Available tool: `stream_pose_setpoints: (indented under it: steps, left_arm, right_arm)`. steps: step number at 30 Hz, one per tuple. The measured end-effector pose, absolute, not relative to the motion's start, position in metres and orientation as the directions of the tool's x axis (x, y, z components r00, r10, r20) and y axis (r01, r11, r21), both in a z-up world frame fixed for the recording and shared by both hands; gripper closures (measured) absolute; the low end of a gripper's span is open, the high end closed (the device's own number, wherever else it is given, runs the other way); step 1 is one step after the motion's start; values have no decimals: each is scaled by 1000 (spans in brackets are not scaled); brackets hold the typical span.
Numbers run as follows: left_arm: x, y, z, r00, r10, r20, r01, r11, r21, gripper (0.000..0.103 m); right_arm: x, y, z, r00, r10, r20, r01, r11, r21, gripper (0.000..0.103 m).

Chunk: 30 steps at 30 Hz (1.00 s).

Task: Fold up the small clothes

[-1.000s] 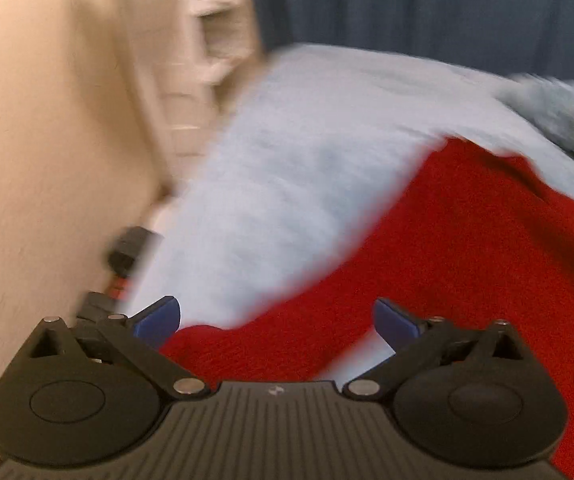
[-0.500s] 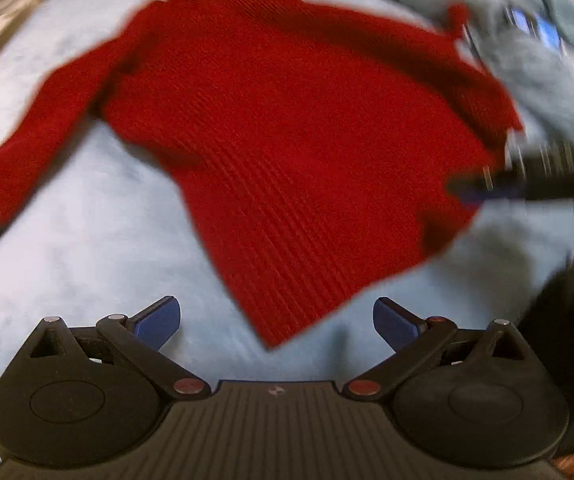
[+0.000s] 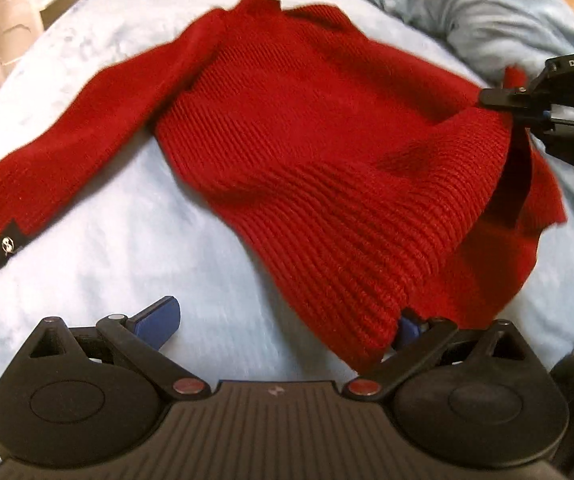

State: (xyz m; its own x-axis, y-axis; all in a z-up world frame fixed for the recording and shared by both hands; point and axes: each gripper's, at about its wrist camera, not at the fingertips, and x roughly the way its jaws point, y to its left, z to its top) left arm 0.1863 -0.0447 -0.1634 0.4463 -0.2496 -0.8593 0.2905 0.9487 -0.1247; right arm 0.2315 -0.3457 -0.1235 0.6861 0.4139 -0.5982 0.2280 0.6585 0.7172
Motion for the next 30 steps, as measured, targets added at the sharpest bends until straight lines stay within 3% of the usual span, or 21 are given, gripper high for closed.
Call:
stream_pose_setpoints:
  steps: [4, 7, 10, 16, 18, 21, 22, 25, 30]
  left_arm:
    - [180, -49, -159, 444, -283, -850, 293, 942, -161, 0]
    - [156, -66, -156, 401, -384, -832, 393, 892, -223, 0]
    - [142, -88, -159, 397, -407, -823, 448, 868, -213, 0]
    - [165, -125, -174, 394, -397, -829, 365, 895, -256, 0]
    - [178, -150, -179, 416, -355, -837, 366, 908, -203, 0]
    - [191, -152, -178, 517, -126, -847, 217, 976, -13, 10]
    - [194, -138, -176, 525, -75, -848, 132, 991, -6, 11]
    - [195, -72, -164, 527, -69, -847, -74, 989, -127, 10]
    - [191, -9, -157, 482, 16, -876, -165, 984, -73, 9]
  right_arm:
    - [239, -337, -111, 697, 413, -586, 188, 683, 706, 99]
    - [240, -337, -100, 706, 411, -577, 163, 698, 697, 99]
    - [241, -340, -95, 713, 406, -571, 155, 703, 694, 99]
    - [234, -347, -85, 713, 429, -555, 130, 697, 705, 99]
    - [233, -345, -81, 712, 437, -550, 114, 701, 704, 99]
    - [231, -348, -75, 719, 428, -547, 99, 716, 691, 99]
    - [230, -351, -74, 723, 417, -551, 102, 724, 682, 99]
    - [229, -362, -81, 721, 408, -559, 127, 716, 686, 100]
    - [226, -363, -85, 757, 397, -519, 131, 686, 716, 103]
